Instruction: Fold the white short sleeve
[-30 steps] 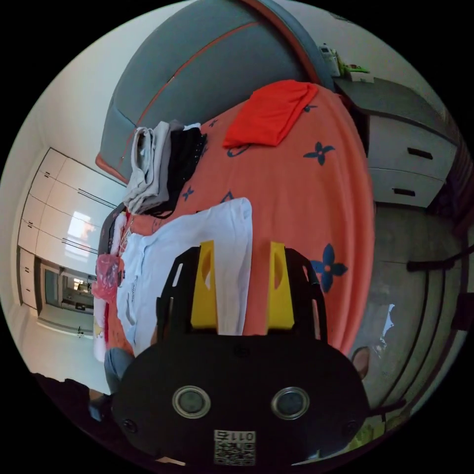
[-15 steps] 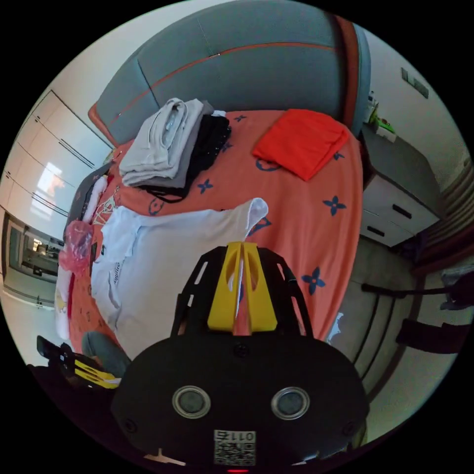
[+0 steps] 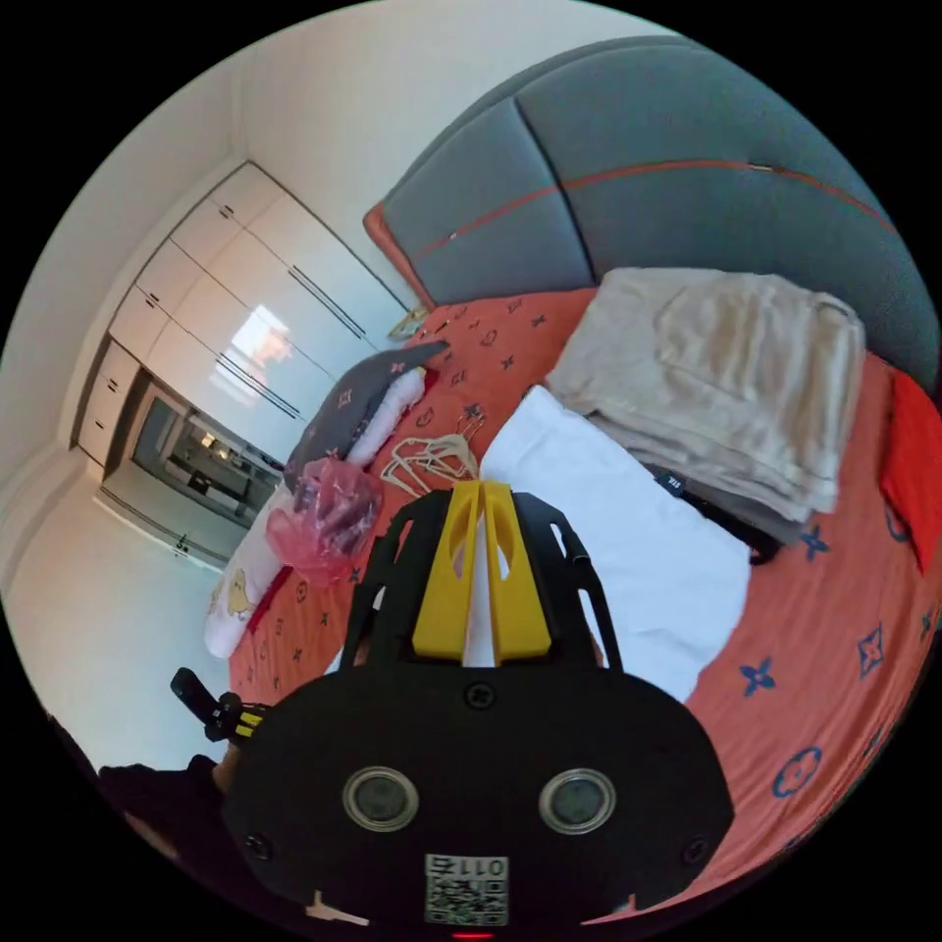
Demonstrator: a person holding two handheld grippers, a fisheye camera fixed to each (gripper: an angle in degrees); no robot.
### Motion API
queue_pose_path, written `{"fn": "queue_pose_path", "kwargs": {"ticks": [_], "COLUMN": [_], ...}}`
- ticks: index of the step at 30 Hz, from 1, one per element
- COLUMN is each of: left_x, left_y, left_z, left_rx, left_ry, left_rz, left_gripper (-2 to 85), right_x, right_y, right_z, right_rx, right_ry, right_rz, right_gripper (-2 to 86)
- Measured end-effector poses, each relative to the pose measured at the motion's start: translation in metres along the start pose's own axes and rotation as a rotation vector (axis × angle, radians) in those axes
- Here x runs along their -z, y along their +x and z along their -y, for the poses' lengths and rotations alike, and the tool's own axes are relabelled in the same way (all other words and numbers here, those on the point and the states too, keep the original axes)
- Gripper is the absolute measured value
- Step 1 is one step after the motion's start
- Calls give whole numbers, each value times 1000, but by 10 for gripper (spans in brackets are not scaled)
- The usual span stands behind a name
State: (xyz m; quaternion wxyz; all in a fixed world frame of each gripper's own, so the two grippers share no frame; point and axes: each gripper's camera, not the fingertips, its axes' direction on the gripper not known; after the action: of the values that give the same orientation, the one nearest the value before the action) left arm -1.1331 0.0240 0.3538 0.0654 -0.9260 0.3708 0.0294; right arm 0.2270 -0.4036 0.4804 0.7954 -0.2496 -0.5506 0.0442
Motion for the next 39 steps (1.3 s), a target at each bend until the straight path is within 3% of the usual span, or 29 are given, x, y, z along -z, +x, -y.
{"fn": "queue_pose_path", "kwargs": {"ticks": [7, 10, 14, 17, 19, 24, 32, 34, 39], "left_x": [26, 53, 91, 128, 151, 175, 187, 186, 192], "left_y": [-95, -121, -140, -146, -145, -160, -230, -245, -263], "left_z": [-26, -38, -49, -47, -34, 8, 66, 80, 102], "left_rx": [246, 348, 405, 390, 321, 221, 390, 442, 552], "left_ry": [-72, -6, 4, 28, 21, -27, -67, -109, -172], "left_rz": [82, 73, 131, 159, 176, 135, -55, -67, -109], "left_gripper": [9, 9, 10, 15, 23, 101, 155, 163, 136], "right_x": [-214, -271, -299, -306, -286, -256, -269, -282, -310], "right_y": [-54, -60, -78, -98, -119, -132, -130, -137, -147], "right_z": [-17, -33, -42, -57, -98, -246, -505, -562, -620], "right_rx": [58, 39, 122, 241, 405, 591, 705, 853, 1045], "right_ry": [-234, -301, -304, -384, -318, -251, -246, -219, -140], "right_rz": [-266, -259, -299, -260, -181, -234, -619, -704, -665], "right_gripper": [22, 36, 113, 109, 76, 109, 128, 132, 148]}}
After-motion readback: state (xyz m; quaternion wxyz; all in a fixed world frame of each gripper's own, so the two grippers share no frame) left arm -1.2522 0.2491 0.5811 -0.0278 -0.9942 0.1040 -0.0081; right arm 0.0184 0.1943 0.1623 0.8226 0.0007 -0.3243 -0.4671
